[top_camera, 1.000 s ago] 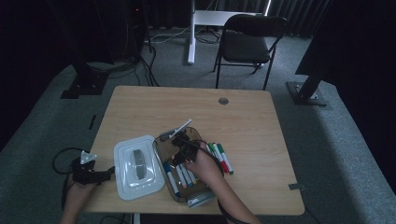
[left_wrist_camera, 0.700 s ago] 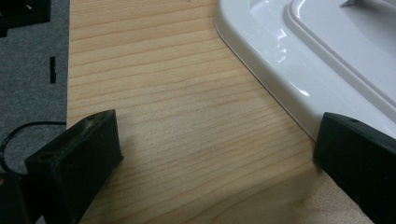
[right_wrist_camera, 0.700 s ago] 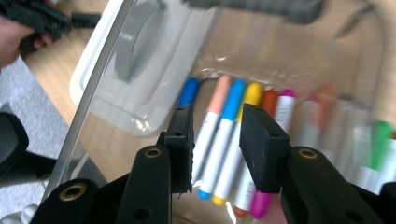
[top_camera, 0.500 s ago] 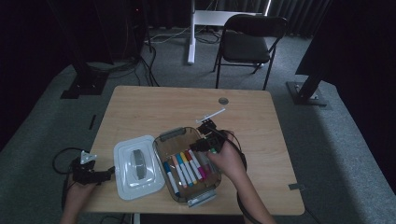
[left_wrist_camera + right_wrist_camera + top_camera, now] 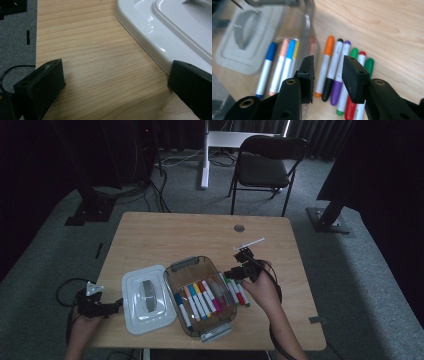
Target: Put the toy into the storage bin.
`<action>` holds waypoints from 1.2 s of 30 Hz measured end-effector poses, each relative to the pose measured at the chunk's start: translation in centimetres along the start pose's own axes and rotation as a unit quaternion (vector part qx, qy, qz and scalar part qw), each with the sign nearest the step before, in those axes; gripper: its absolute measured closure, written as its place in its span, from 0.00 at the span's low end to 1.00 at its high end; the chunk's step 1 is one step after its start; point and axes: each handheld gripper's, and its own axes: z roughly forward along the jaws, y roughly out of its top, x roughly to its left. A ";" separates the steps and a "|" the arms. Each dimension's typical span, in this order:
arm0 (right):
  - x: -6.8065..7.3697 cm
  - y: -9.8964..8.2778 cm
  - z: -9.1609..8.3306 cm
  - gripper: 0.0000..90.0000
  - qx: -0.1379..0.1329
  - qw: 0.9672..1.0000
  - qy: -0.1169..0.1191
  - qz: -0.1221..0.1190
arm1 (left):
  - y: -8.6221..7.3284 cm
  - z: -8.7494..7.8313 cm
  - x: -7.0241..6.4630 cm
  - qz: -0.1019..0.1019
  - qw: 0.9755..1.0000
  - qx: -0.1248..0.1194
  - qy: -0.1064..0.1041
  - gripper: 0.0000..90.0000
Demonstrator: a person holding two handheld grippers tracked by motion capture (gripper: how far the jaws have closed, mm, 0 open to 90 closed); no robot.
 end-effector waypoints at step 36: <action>-5.1 -4.1 6.4 0.72 0.045 0.996 -0.072 0.003 | 0.0 0.0 0.0 0.000 1.000 0.001 0.000 0.01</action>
